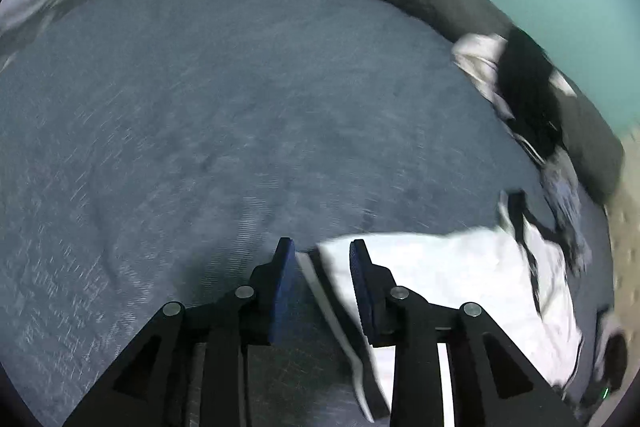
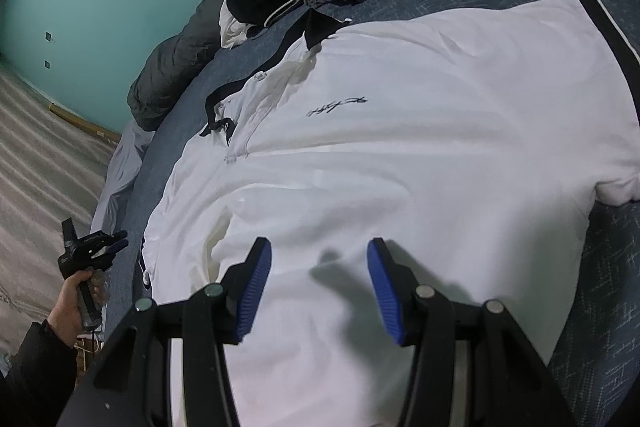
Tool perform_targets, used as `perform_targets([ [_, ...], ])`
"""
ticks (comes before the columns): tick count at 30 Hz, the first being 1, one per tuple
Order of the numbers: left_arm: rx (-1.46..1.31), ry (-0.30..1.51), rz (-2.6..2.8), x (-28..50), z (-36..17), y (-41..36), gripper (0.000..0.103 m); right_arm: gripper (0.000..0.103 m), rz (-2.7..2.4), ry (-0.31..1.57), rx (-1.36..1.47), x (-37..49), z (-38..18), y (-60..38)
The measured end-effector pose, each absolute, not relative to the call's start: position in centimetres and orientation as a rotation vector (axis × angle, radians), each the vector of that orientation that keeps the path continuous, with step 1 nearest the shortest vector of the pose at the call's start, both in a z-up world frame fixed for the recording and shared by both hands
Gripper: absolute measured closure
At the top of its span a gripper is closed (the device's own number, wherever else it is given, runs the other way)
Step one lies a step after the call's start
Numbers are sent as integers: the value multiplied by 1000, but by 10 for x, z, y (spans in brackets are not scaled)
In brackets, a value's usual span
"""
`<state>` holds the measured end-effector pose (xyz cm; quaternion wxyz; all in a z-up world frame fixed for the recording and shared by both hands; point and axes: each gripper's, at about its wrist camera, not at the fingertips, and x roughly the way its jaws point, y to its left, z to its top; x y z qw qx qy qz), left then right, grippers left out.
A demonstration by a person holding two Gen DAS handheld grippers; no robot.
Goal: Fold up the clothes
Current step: 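Open the left gripper and release the sleeve onto the bed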
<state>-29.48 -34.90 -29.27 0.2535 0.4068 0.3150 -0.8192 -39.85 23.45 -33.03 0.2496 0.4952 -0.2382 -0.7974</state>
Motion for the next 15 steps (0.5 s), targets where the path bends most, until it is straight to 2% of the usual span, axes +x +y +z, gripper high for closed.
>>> perform_targets([
  [15, 1342, 846, -2480, -462, -306, -228, 70, 52, -2170, -700, 1357, -403, -336, 247],
])
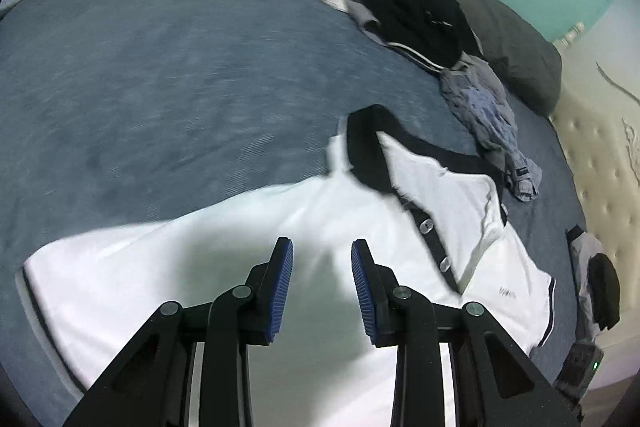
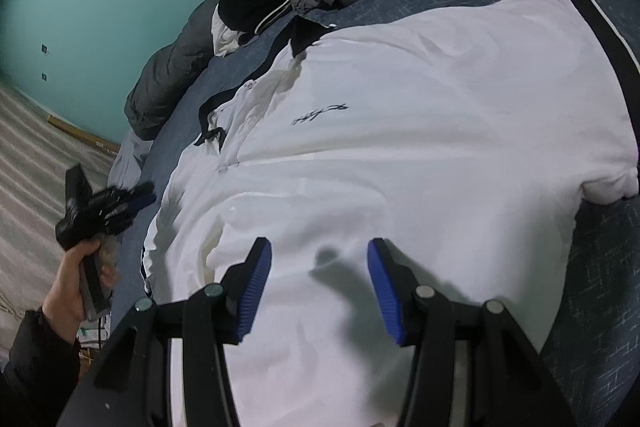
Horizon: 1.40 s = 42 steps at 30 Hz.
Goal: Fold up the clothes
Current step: 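Open the left gripper and release the sleeve onto the bed, then grasp and tug the black collar edge with the left gripper, then release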
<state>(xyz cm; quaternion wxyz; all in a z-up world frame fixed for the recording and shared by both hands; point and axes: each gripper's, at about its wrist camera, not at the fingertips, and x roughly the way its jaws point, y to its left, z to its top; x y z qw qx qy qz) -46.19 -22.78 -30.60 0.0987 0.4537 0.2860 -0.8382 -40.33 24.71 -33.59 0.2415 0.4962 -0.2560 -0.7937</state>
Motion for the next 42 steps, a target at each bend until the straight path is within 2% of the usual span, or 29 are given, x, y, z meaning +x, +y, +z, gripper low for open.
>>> perform_targets([
  [4, 1348, 846, -2484, -496, -310, -215, 69, 52, -2167, -716, 1356, -406, -337, 253],
  [8, 1355, 784, -2489, -529, -313, -203, 59, 52, -2170, -740, 1357, -408, -338, 260],
  [14, 1404, 667, -2456, -561, -324, -194, 61, 52, -2161, -745, 1361, -410, -341, 261],
  [15, 1420, 649, -2450, -565, -327, -192, 64, 52, -2159, -748, 1362, -410, -341, 261],
  [17, 1443, 629, -2437, -570, -332, -191, 84, 52, -2155, -755, 1362, -410, -342, 262],
  [20, 1437, 618, -2439, -574, -335, -191, 94, 52, -2151, -764, 1362, -409, -343, 265],
  [23, 1410, 597, -2483, -577, -328, -185, 97, 52, -2149, -772, 1361, -409, -343, 266],
  [28, 1414, 659, -2554, -591, -322, -169, 97, 52, -2153, -769, 1365, -408, -343, 266],
  [34, 1443, 671, -2610, -601, -325, -152, 96, 52, -2154, -770, 1366, -408, -343, 265],
  [36, 1464, 712, -2631, -601, -323, -152, 91, 52, -2153, -770, 1366, -408, -342, 265],
  [38, 1449, 727, -2637, -596, -315, -158, 76, 52, -2154, -769, 1366, -408, -342, 265],
  [40, 1420, 759, -2644, -586, -302, -170, 67, 52, -2155, -769, 1367, -407, -342, 265],
  [42, 1383, 768, -2658, -572, -287, -185, 66, 52, -2156, -771, 1366, -407, -341, 265],
])
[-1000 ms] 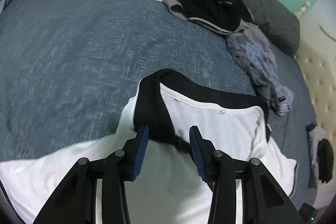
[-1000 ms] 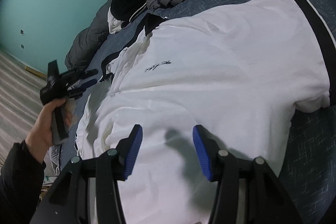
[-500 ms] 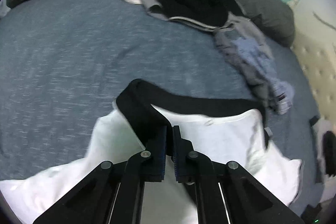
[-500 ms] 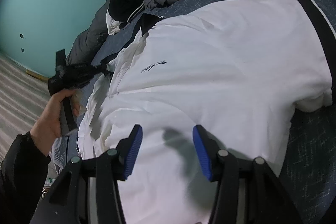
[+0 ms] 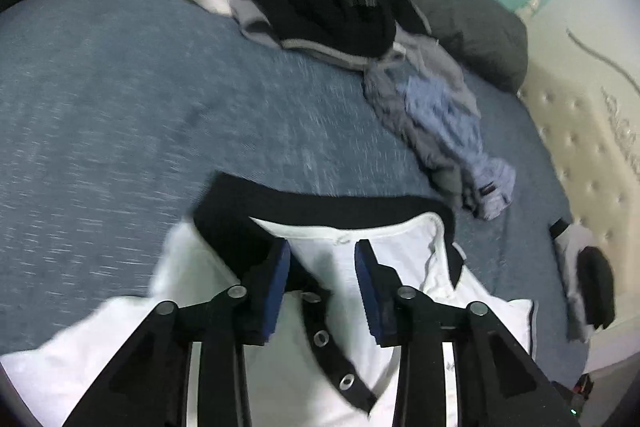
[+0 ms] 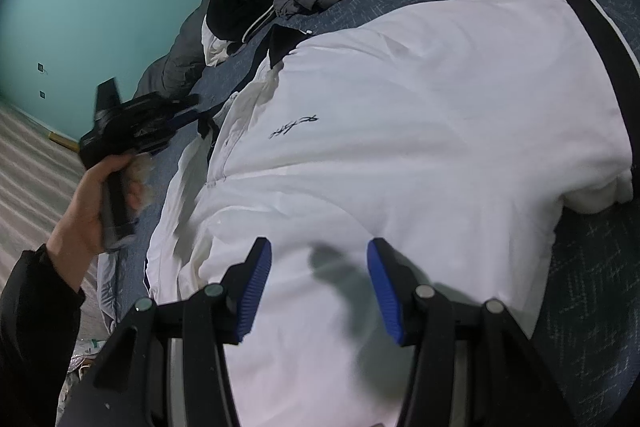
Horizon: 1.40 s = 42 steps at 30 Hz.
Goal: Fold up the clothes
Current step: 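Grasp and tug the black collar edge with the left gripper, then release, then lower the left gripper onto the white shirt body to grasp it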
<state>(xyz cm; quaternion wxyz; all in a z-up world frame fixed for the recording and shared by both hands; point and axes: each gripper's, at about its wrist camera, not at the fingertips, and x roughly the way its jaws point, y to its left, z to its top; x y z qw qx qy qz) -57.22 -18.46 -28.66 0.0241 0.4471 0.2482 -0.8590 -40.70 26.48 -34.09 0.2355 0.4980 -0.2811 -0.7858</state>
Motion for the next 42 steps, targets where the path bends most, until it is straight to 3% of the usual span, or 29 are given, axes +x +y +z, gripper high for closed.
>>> perform_targets([
  [6, 1340, 713, -2608, -521, -268, -239, 64, 52, -2161, -769, 1361, -407, -338, 264],
  [11, 1436, 600, -2532, -486, -293, -265, 64, 52, -2163, -760, 1360, -406, -337, 261],
  [21, 1536, 600, -2503, -474, -333, -273, 64, 52, -2165, -747, 1366, -406, -340, 258],
  [22, 1540, 594, -2497, -474, -336, -272, 68, 52, -2165, -746, 1367, -406, -340, 258],
  [23, 1540, 592, -2492, -474, -338, -272, 85, 52, -2165, -745, 1367, -406, -341, 258],
  [24, 1533, 601, -2492, -473, -339, -273, 94, 52, -2165, -744, 1367, -406, -341, 258],
  [26, 1512, 601, -2500, -472, -339, -275, 99, 52, -2165, -744, 1367, -406, -341, 258],
  [38, 1429, 646, -2418, -456, -333, -299, 97, 52, -2168, -740, 1366, -406, -341, 258],
  [42, 1389, 705, -2428, -449, -324, -308, 83, 52, -2168, -740, 1367, -405, -341, 258],
])
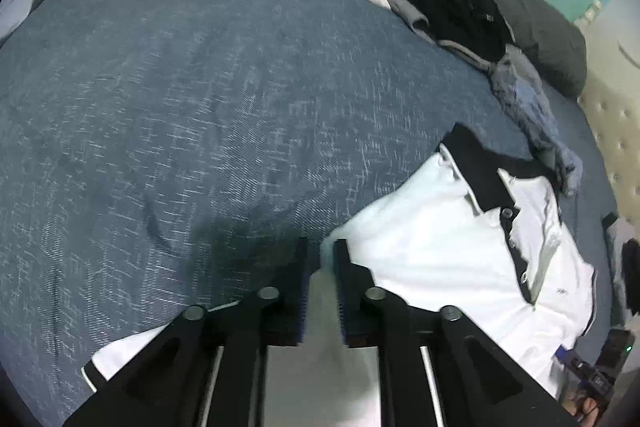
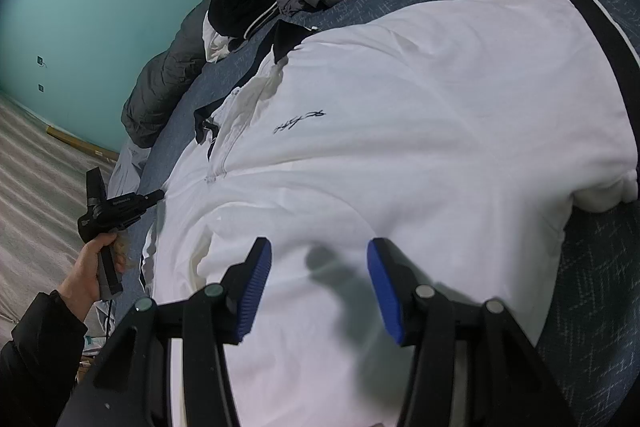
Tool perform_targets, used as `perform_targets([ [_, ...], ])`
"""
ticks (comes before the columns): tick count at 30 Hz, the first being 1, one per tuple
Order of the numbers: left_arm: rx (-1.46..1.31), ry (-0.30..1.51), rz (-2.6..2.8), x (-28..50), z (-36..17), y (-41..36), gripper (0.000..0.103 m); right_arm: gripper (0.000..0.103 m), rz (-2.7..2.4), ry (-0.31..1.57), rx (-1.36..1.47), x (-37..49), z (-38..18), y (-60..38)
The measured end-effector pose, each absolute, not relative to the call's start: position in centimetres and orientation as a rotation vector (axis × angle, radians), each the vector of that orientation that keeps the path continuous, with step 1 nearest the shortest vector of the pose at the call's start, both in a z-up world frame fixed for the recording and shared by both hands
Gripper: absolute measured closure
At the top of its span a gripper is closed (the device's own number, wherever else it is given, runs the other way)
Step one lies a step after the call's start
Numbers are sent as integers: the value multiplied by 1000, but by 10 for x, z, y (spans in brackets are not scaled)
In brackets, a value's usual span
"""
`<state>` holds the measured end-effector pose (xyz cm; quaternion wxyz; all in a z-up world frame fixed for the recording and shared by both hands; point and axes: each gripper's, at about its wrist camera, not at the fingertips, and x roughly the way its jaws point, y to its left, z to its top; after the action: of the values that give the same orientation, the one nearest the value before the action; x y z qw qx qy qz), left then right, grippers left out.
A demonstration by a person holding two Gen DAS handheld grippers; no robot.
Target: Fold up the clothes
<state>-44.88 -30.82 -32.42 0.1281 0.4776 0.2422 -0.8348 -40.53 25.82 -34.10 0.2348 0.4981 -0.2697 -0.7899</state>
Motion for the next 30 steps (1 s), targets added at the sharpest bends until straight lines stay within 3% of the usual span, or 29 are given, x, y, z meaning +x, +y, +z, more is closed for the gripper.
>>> perform_targets([
  [7, 1412, 662, -2394, -417, -321, -322, 78, 52, -2171, -737, 1367, -405, -340, 257],
  [11, 1406, 652, -2346, -393, -330, -332, 66, 52, -2170, -734, 1366, -404, -339, 256],
  [15, 1348, 675, -2314, -370, -334, -346, 65, 52, -2170, -730, 1365, -404, -339, 255],
  [17, 1379, 652, -2304, -366, -341, -347, 70, 52, -2172, -728, 1368, -404, -340, 254],
  [20, 1411, 599, -2308, -363, -346, -343, 98, 52, -2174, -723, 1369, -405, -340, 252],
  [30, 1305, 660, -2265, -341, -328, -354, 101, 52, -2177, -721, 1369, -404, -339, 252],
])
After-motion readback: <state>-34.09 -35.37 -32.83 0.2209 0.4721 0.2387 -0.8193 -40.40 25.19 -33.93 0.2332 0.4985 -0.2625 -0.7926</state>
